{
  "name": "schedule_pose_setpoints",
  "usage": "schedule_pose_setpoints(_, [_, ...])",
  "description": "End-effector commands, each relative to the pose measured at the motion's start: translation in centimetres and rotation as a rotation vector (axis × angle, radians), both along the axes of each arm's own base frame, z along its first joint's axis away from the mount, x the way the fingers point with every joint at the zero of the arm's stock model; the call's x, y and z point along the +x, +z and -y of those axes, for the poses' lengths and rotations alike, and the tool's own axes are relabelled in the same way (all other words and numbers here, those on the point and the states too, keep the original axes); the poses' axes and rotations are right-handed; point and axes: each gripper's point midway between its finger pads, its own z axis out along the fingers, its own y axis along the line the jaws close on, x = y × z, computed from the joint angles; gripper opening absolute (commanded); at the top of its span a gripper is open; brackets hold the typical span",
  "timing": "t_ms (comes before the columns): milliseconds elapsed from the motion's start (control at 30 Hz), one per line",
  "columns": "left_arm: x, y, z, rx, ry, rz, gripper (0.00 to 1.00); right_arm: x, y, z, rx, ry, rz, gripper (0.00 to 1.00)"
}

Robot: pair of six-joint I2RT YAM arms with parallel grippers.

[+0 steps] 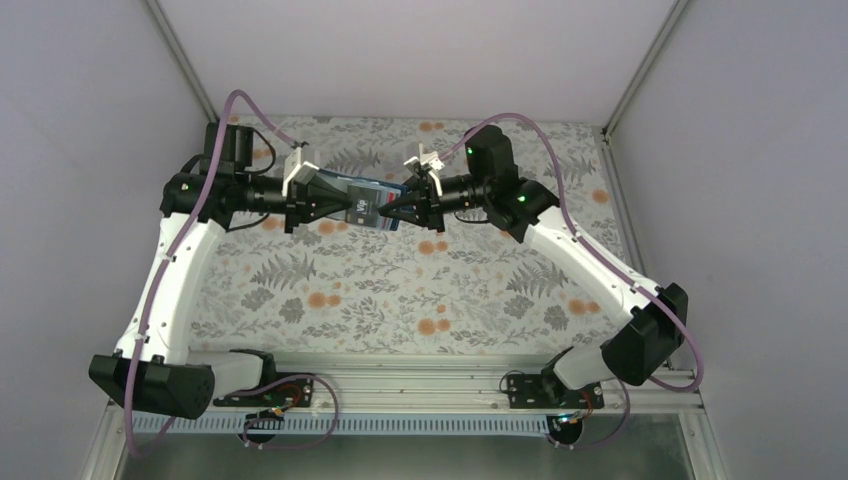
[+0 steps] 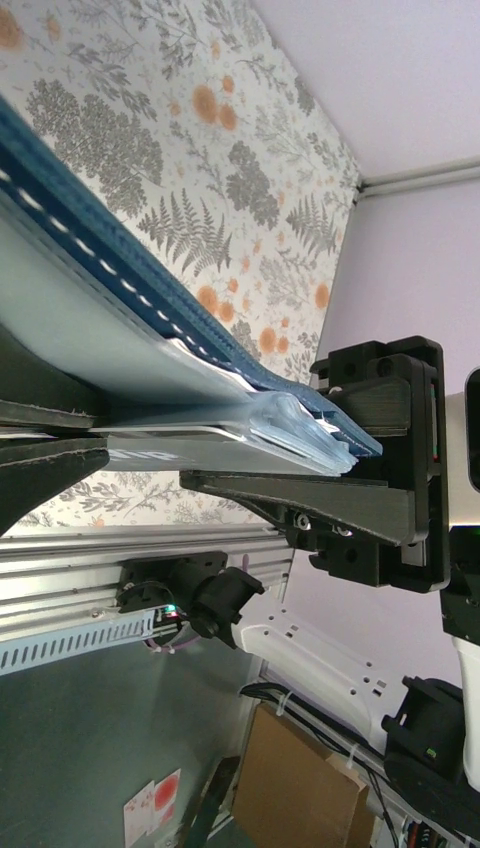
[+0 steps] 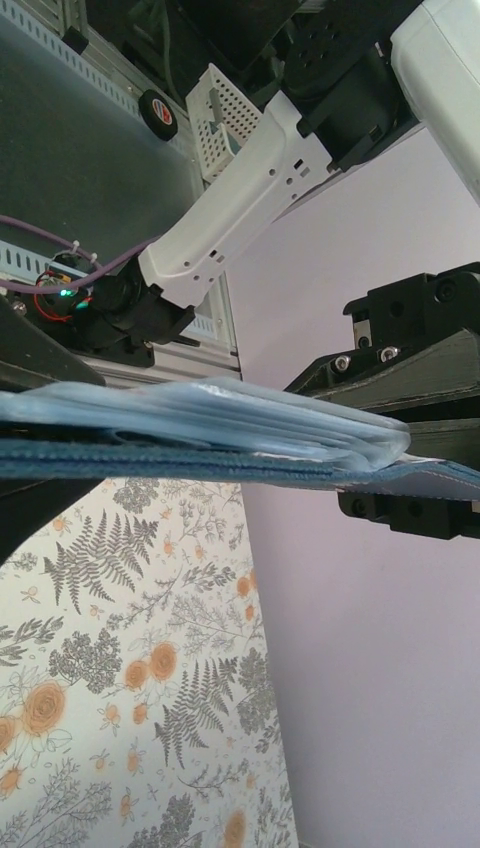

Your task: Take the credit cards out of the card holder

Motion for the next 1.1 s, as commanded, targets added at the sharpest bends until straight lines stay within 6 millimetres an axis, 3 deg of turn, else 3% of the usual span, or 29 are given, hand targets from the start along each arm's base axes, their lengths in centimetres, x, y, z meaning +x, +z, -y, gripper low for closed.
schedule_pose_setpoints(0, [-0.7, 1.4, -0.1, -0.023, -0.019, 0.065, 0.02, -0.8, 1.0, 0.5, 0.017, 0.009, 0.02, 0.17])
schedule_pose_setpoints(100, [-0.8, 1.3, -0.2, -0.019, -0.018, 0.071, 0.02, -0.7, 0.9, 0.5, 0.016, 0.004, 0.019, 0.21])
schedule_pose_setpoints(300, [-0.9, 1.3, -0.2, -0.021, -0.018, 0.075, 0.02, -0.5, 1.0, 0.5, 0.014, -0.003, 0.017, 0.14])
schedule_pose_setpoints(367, [-0.9, 1.3, -0.3, -0.021, -0.017, 0.075, 0.02, -0.5, 1.0, 0.6, 0.013, -0.005, 0.019, 0.05])
schedule_pose_setpoints(600, [0.1, 1.2, -0.5, 0.002, 0.024, 0.067, 0.03, -0.9, 1.2, 0.9, 0.014, 0.006, 0.029, 0.04])
schedule_pose_setpoints(833, [0.1, 1.0, -0.3, -0.014, 0.006, 0.052, 0.12, -1.0, 1.1, 0.8, 0.016, 0.022, 0.023, 0.04])
schedule_pose_setpoints(967, [-0.3, 0.9, -0.3, -0.022, -0.008, 0.054, 0.03, -1.0, 1.2, 0.8, 0.016, 0.021, 0.021, 0.04])
schedule_pose_setpoints(1067, [-0.3, 0.8, -0.2, -0.027, -0.014, 0.045, 0.02, -1.1, 1.3, 0.8, 0.02, 0.021, 0.025, 0.04])
